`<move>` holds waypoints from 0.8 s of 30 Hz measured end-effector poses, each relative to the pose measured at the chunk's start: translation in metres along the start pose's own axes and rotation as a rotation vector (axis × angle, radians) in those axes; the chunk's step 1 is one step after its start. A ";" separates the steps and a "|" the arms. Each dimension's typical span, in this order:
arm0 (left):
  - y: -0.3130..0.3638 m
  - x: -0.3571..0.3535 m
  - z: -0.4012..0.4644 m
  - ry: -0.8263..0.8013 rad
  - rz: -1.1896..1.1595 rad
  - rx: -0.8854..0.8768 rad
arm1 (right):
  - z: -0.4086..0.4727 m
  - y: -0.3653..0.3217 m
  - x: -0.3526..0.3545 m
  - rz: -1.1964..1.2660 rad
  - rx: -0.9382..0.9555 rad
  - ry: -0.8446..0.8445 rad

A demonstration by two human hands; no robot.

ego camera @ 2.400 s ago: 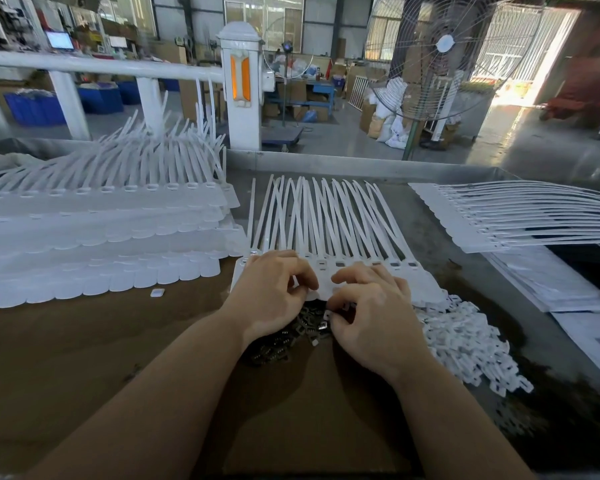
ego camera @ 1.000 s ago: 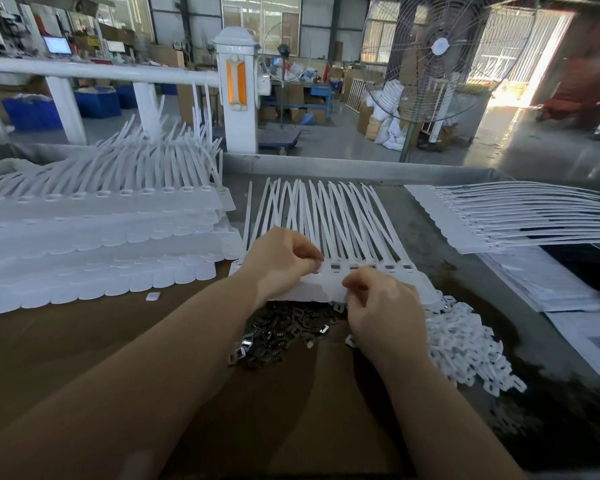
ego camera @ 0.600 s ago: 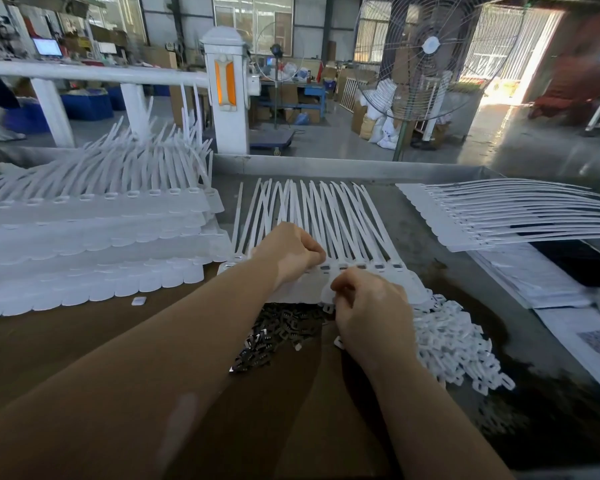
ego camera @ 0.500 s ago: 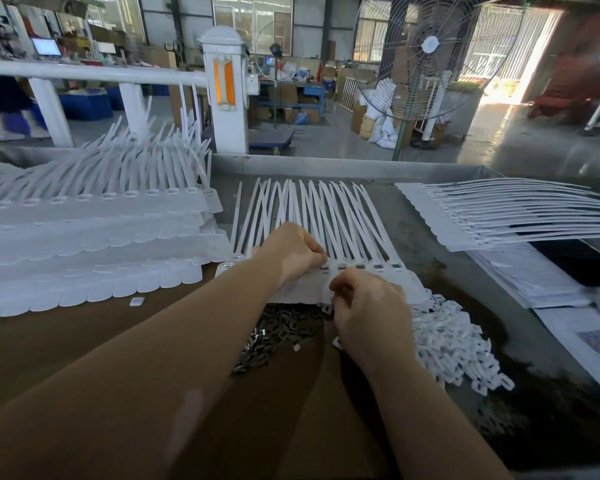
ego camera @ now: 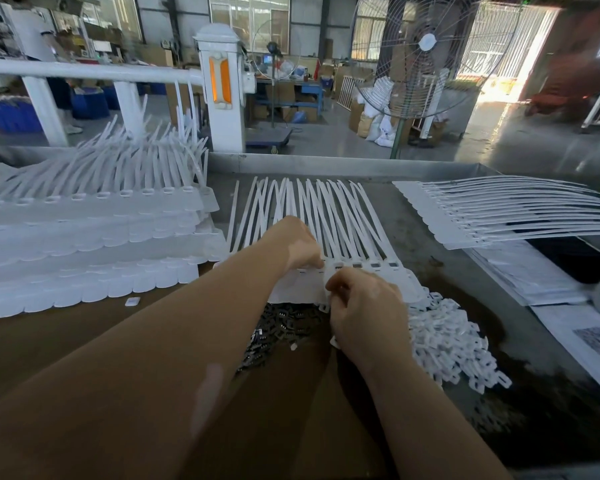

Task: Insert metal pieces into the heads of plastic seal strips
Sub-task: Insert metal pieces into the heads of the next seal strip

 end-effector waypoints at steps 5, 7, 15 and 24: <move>-0.001 -0.002 0.000 -0.001 -0.024 0.006 | 0.000 0.001 -0.001 0.026 -0.012 0.027; -0.002 -0.002 -0.002 -0.012 -0.018 -0.023 | 0.000 0.002 -0.001 0.045 -0.026 0.044; -0.010 0.007 -0.029 0.057 -0.076 -0.187 | 0.004 0.007 0.001 0.156 -0.139 0.014; 0.000 -0.012 -0.081 0.101 0.168 -0.551 | 0.002 0.006 0.006 0.201 -0.183 0.026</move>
Point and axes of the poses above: each hand's wrist, its own z-axis towards the middle knuckle, its own x-axis out of the back of the hand, y = z × x, the point moved 4 cm from there along z, towards the middle knuckle, and after that the axes turned 12 degrees about -x, right-handed, at the moved point
